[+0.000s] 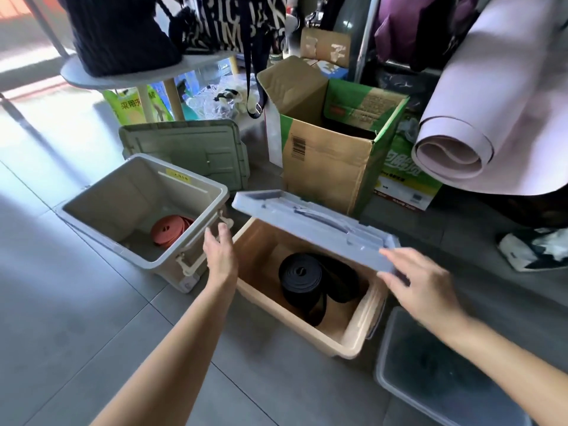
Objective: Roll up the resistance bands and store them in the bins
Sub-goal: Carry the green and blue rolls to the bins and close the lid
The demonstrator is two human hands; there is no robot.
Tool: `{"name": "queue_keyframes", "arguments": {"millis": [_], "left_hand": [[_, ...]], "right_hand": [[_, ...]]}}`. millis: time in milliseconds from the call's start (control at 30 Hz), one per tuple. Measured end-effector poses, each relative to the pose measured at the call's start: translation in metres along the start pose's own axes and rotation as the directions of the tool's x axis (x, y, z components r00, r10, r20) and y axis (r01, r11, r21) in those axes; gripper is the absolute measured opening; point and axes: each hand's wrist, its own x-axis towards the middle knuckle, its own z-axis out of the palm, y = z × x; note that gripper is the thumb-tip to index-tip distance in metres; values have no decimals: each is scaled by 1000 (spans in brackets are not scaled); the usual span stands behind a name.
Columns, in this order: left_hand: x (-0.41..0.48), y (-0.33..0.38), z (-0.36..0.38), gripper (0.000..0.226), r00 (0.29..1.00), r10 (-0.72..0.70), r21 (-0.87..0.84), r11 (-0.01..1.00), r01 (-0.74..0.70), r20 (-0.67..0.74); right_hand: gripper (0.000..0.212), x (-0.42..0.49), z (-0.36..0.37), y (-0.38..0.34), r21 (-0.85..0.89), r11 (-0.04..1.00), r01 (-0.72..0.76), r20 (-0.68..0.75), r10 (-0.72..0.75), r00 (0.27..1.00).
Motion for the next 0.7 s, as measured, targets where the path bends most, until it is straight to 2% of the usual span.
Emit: {"name": "queue_keyframes", "arguments": {"millis": [67, 167, 233, 333, 433, 533, 600, 700], "left_hand": [[16, 4, -6, 66, 999, -16, 22, 1000, 15, 29], [23, -1, -13, 75, 990, -112, 273, 958, 85, 85], [21, -10, -17, 73, 977, -182, 398, 909, 126, 107], [17, -21, -22, 50, 961, -171, 310, 946, 98, 219], [14, -28, -27, 43, 963, -159, 296, 951, 91, 217], [14, -37, -33, 41, 962, -182, 344, 933, 104, 202], [18, -45, -37, 40, 957, -181, 370, 925, 87, 226], [18, -48, -34, 35, 971, -128, 471, 882, 18, 204]], "right_hand": [[47, -17, 1, -8, -84, 988, 127, 41, -124, 991], [48, -36, 12, -18, -148, 938, 314, 138, -295, 945], [48, -44, 23, -24, -142, 905, 401, 189, -373, 909], [39, -54, 35, -27, -100, 870, 483, 230, -452, 862], [33, -65, 40, -26, -60, 834, 548, 261, -517, 815], [38, -72, 42, -26, 0, 830, 557, 329, -526, 784], [43, -72, 41, -26, 28, 857, 515, 395, -482, 782], [40, -68, 38, -15, -28, 942, 334, 422, -292, 858]]}}
